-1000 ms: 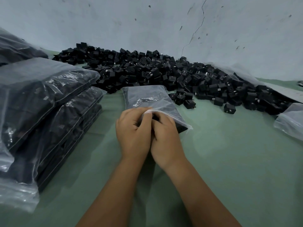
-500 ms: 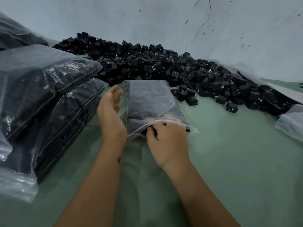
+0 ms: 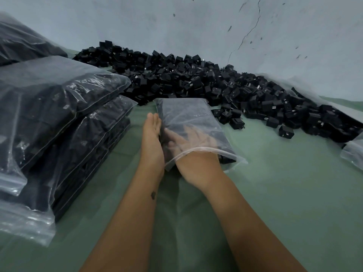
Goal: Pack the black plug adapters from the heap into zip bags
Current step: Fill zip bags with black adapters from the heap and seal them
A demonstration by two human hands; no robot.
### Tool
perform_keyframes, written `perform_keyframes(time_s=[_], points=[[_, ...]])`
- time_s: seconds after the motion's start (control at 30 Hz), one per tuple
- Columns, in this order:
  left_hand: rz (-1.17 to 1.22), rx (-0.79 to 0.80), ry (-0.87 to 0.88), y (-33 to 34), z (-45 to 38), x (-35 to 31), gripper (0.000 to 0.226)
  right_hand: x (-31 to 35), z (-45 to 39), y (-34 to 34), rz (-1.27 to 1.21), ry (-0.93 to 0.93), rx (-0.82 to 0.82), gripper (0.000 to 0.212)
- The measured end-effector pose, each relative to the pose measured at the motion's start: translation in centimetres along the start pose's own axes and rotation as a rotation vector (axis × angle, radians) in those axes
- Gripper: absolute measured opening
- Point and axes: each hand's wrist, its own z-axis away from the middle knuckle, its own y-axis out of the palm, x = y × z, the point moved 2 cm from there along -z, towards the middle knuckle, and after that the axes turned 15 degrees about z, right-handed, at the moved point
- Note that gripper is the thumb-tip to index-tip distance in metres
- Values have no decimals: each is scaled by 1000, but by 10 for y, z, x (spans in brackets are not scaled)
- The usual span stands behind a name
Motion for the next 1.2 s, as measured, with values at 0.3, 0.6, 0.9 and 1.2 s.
perform_keyframes(time_s=[0.3,0.6,0.9,1.2], points=[[4,6,-71,5,0,-2,58,-1,-1,-2,-38,-69,-89,32],[-141,6,0,0,1,3,21,-1,-9,-5,40,-130,-146,34],[-351,7,128,0,2,5,48,-27,56,-28,-42,-211,-576,30],[-301,-43,139,-1,3,10,49,-140,-39,-8,-58,492,-359,57]])
